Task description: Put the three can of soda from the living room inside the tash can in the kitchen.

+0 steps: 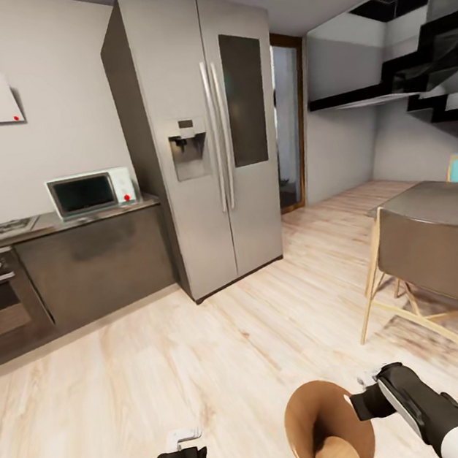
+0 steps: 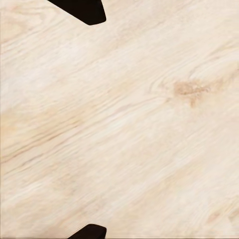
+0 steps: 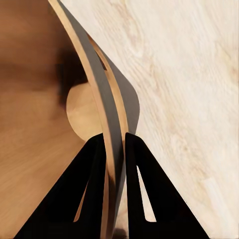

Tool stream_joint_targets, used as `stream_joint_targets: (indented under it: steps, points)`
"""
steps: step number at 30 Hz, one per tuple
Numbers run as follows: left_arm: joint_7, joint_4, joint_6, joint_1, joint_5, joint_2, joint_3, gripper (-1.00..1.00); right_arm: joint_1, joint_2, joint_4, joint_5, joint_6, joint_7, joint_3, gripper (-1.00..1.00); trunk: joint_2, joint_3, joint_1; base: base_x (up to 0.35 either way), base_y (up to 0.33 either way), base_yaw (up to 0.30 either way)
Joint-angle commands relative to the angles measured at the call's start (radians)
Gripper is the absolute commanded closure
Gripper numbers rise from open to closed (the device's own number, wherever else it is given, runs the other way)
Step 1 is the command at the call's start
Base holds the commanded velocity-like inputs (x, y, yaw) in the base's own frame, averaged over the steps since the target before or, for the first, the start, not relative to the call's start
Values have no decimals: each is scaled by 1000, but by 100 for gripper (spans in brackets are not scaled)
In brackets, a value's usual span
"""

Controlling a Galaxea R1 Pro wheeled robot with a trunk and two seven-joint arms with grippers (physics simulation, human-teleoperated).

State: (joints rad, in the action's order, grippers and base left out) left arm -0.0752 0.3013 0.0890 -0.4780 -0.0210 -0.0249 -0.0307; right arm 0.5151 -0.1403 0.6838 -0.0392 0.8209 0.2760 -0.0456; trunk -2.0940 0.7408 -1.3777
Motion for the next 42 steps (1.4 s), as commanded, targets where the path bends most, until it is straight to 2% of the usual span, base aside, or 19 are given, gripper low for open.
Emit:
stream_joint_targets:
  steps: [1,15,19,23,42]
  points:
    - [0,0,0,0,0,0,0,-100,0,-1,0,11,3,6,1,100,0,0,0,0,0,-286]
    - [0,4,-3,0,2,-1,1,-100,0,-10,-1,11,5,16,-6,100,0,3,0,0,0,-274]
    - [0,4,-3,0,2,-1,1,-100,0,-15,0,3,5,78,-6,100,0,7,0,0,0,-201]
    - [0,4,-3,0,2,-1,1,-100,0,-21,0,0,6,104,-7,100,0,12,0,0,0,-210]
    - [0,4,-3,0,2,-1,2,-100,0,-24,0,2,7,115,-8,100,0,29,0,0,0,-239]
